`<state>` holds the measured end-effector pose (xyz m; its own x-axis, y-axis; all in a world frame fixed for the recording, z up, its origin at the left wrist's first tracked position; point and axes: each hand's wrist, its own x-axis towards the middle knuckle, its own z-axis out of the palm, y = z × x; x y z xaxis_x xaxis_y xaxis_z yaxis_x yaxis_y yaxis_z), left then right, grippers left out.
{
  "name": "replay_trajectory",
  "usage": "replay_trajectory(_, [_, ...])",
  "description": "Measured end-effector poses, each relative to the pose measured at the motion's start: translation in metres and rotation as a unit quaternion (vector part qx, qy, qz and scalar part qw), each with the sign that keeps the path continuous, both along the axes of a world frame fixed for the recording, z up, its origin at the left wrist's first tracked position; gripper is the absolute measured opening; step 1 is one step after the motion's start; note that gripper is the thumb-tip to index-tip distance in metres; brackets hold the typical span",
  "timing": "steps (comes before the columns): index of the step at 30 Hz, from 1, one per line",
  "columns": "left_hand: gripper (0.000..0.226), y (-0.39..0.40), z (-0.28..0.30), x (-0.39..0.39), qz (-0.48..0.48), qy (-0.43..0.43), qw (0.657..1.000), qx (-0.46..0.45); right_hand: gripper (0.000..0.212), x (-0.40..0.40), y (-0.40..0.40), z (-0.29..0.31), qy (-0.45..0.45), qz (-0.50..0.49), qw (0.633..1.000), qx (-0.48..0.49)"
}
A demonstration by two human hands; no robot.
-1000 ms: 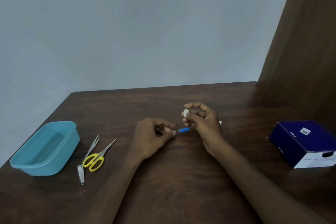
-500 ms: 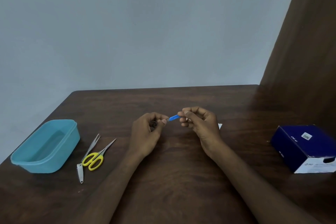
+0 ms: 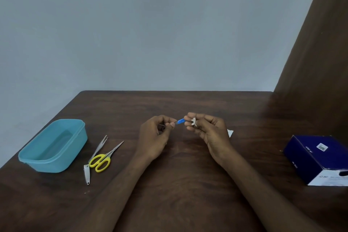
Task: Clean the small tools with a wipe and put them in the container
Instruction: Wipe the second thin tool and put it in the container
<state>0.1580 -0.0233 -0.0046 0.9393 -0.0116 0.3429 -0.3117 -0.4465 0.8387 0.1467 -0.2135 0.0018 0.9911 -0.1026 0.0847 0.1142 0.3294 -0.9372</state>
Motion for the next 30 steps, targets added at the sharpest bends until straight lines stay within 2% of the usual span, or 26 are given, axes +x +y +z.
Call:
replay_trajectory(5, [0.011, 0.000, 0.000, 0.000, 0.000, -0.004, 1.000, 0.001, 0.023, 0.000, 0.000, 0.000, -0.013, 0.006, 1.000, 0.003])
replay_trajectory(11, [0.010, 0.000, 0.000, 0.000, 0.000, -0.001, 1.000, 0.002, 0.021, -0.003, 0.000, -0.002, -0.011, -0.015, 0.998, -0.054])
replay_trajectory(13, [0.010, -0.001, 0.001, 0.000, 0.005, 0.000, 1.000, -0.001, 0.017, -0.004, -0.003, 0.000, -0.025, -0.052, 0.993, -0.105])
replay_trajectory(15, [0.010, -0.001, 0.002, 0.001, 0.008, 0.001, 1.000, -0.002, 0.012, -0.004, -0.009, 0.001, -0.068, -0.109, 0.962, -0.243])
replay_trajectory(17, [0.010, -0.001, 0.001, 0.001, 0.008, 0.000, 1.000, -0.009, 0.011, -0.007, -0.016, 0.003, -0.117, -0.144, 0.901, -0.391])
replay_trajectory(18, [0.010, -0.001, 0.001, 0.001, 0.007, -0.003, 1.000, -0.012, 0.012, -0.010, -0.019, 0.004, -0.132, -0.146, 0.873, -0.446])
replay_trajectory(20, [0.010, -0.001, 0.001, 0.001, 0.005, -0.005, 1.000, -0.018, 0.014, -0.014, -0.023, 0.005, -0.136, -0.116, 0.840, -0.513])
replay_trajectory(22, [0.010, -0.001, 0.000, 0.002, 0.002, -0.003, 1.000, -0.024, 0.013, -0.017, -0.026, 0.005, -0.128, -0.078, 0.827, -0.542])
replay_trajectory(26, [0.009, -0.001, -0.001, 0.002, 0.000, -0.005, 1.000, -0.025, 0.010, -0.016, -0.031, 0.003, -0.122, -0.020, 0.823, -0.554])
replay_trajectory(30, [0.010, -0.001, 0.001, 0.000, -0.003, -0.002, 1.000, -0.026, 0.011, -0.014, -0.031, -0.001, -0.120, -0.023, 0.820, -0.559])
